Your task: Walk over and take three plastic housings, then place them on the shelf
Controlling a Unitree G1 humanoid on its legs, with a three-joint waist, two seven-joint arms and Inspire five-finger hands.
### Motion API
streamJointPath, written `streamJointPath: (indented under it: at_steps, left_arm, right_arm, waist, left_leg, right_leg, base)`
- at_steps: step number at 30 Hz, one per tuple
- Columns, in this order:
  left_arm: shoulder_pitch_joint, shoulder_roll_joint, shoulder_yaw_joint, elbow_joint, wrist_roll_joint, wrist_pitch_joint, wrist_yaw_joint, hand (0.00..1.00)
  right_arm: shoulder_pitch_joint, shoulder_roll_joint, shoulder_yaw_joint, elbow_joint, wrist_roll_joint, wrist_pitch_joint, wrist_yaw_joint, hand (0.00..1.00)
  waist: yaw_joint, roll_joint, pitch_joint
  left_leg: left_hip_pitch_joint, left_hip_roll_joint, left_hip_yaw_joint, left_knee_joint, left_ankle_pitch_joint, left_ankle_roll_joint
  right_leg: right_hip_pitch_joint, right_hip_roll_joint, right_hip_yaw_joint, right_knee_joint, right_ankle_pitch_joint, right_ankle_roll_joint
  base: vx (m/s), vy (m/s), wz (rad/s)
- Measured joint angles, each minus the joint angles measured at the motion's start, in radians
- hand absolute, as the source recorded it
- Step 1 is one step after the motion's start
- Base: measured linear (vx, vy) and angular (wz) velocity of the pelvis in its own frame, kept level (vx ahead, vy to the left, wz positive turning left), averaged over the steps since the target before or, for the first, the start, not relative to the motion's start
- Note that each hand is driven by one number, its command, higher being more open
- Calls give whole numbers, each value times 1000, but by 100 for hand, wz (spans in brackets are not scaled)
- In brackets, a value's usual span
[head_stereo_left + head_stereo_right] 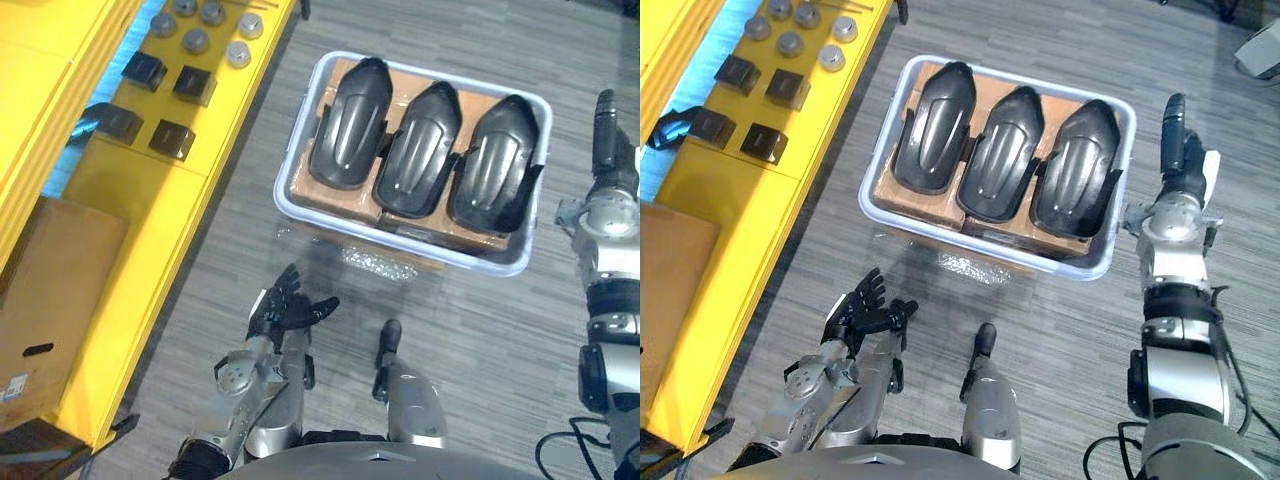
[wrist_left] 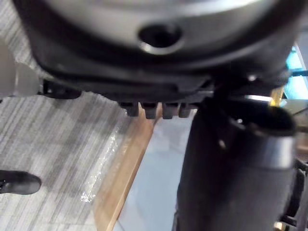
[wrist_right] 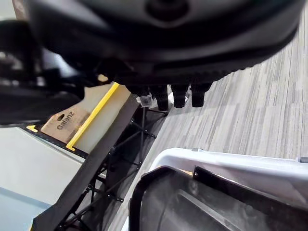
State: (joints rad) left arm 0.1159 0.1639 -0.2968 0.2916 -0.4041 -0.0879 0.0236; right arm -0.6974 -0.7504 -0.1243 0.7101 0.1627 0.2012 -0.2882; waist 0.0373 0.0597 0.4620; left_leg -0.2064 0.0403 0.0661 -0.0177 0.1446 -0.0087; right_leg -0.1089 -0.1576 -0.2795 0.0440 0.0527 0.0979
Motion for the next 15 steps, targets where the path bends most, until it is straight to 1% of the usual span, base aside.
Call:
streamJointPath:
  at_steps: [1, 2, 4, 7, 8, 10, 12, 13, 15]
  left_arm:
    - [-2, -2, -11, 7, -23, -1, 1, 100]
    - [-2, -6, -18, 16, -31, -1, 2, 100]
    - [-3, -9, -24, 18, -35, -1, 8, 100]
    - [-4, -12, -45, 32, -36, -2, 19, 100]
    - [-4, -12, -49, 35, -47, -2, 22, 100]
    - [-4, -19, -50, 35, -68, -3, 23, 100]
    - [-6, -34, -50, 33, -75, -7, 34, 100]
    - [-7, -35, -50, 33, -75, -8, 35, 100]
    - [-5, -42, -51, 33, -76, -9, 40, 100]
  right_arm:
    - [-22, -21, 13, 25, -1, 12, 2, 0]
    - [-38, -35, 26, 46, -2, 22, 4, 0]
    - [-63, -56, 50, 71, -4, 38, 8, 0]
    - [-88, -65, 78, 85, -44, 78, 25, 0]
    - [-99, -65, 92, 91, -83, 94, 41, 0]
    - [-107, -66, 103, 103, -118, 105, 48, 0]
    - [-107, -67, 117, 103, -161, 120, 59, 0]
    - [-108, -68, 118, 103, -172, 121, 66, 0]
    - [-108, -73, 141, 104, -261, 132, 96, 0]
  waist:
    - [3, 11, 9]
    - [10, 16, 11]
    - [9, 23, 17]
    - [13, 26, 19]
    - [13, 27, 19]
    - [15, 28, 20]
    - [15, 33, 22]
    - [15, 36, 25]
    - [17, 46, 31]
  left_leg:
    - [-1, 0, -2, 0, 0, 0]
    - [-4, -1, -2, 0, 0, 0]
    - [-21, 0, -8, 12, 0, 0]
    - [-32, 1, -9, 17, 1, 0]
    - [-32, 1, -9, 20, 0, 0]
    - [-34, 1, -11, 24, 0, 0]
    - [-47, 2, -19, 33, 0, 0]
    - [-49, 2, -21, 33, 0, 0]
    - [-53, 2, -23, 32, 0, 0]
  right_leg:
    - [-4, -1, -1, 7, -1, -1]
    - [-8, -1, -1, 8, -2, -3]
    - [-18, -1, -7, 11, -2, -3]
    - [-34, -1, -8, 26, -4, -6]
    - [-34, -2, -8, 27, -5, -6]
    - [-34, -2, -11, 28, -5, -7]
    - [-47, -4, -18, 49, -15, -15]
    - [-49, -4, -20, 52, -16, -16]
    - [-60, -6, -21, 67, -22, -16]
  base:
    - [0, 0, 0]
    - [0, 0, 0]
    - [-29, -11, 5]
    - [-8, -5, 2]
    - [0, 0, 0]
    - [-2, -6, 3]
    - [-17, -22, 8]
    - [-23, -24, 7]
    - [0, 0, 0]
